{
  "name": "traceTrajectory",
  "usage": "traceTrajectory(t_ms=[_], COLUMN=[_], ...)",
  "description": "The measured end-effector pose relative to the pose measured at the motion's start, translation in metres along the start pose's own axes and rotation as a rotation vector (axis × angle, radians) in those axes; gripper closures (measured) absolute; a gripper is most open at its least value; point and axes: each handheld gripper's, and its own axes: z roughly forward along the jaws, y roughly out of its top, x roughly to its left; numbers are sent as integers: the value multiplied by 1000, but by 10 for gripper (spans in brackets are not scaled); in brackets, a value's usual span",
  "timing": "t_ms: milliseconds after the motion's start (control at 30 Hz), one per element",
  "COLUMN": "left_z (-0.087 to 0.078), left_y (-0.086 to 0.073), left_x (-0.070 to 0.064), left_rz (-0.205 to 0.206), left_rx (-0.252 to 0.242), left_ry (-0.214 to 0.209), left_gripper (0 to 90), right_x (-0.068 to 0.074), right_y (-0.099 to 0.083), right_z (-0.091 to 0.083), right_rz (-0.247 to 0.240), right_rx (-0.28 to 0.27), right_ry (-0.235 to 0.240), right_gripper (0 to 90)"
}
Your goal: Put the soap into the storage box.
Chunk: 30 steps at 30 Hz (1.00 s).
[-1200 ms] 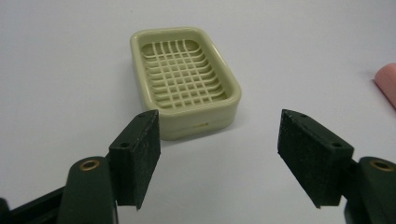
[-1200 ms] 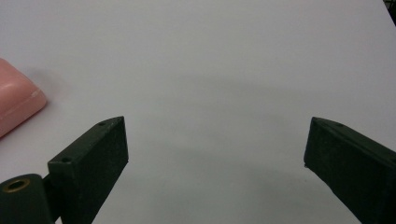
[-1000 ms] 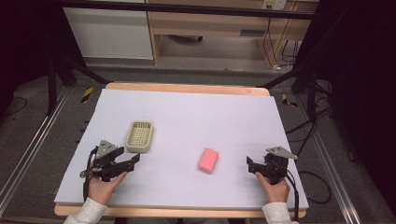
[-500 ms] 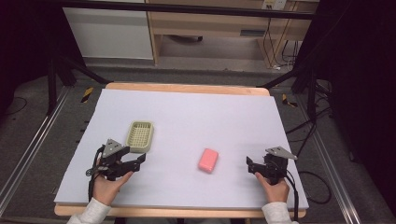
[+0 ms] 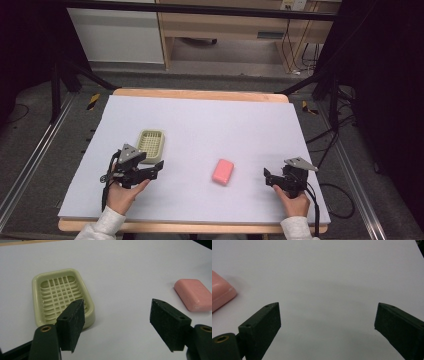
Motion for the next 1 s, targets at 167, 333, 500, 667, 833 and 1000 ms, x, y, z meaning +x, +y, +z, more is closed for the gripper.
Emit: traceTrajectory(t_ms=[167, 333, 500, 667, 833, 1000], left_z=[6, 13, 17, 25, 30, 37], left_y=[6, 13, 19, 26, 29, 32], left_x=[-8, -18, -24, -36, -42, -47], left_rz=[11, 27, 29, 47, 55, 56], left_rx=[5, 6, 1, 7, 14, 14], left_ry=[-9, -27, -44, -55, -60, -61], left_gripper=[274, 270, 268, 261, 261, 258], right_x=[0, 1, 1, 1, 1, 2], right_y=[0, 0, 0, 0, 0, 0], right_z=[0, 0, 0, 0, 0, 0], right_rz=[1, -5, -2, -3, -3, -4], right_rx=[-2, 1, 0, 0, 1, 2], right_ry=[2, 4, 2, 0, -2, -1], right_gripper=[71, 74, 74, 74, 74, 75])
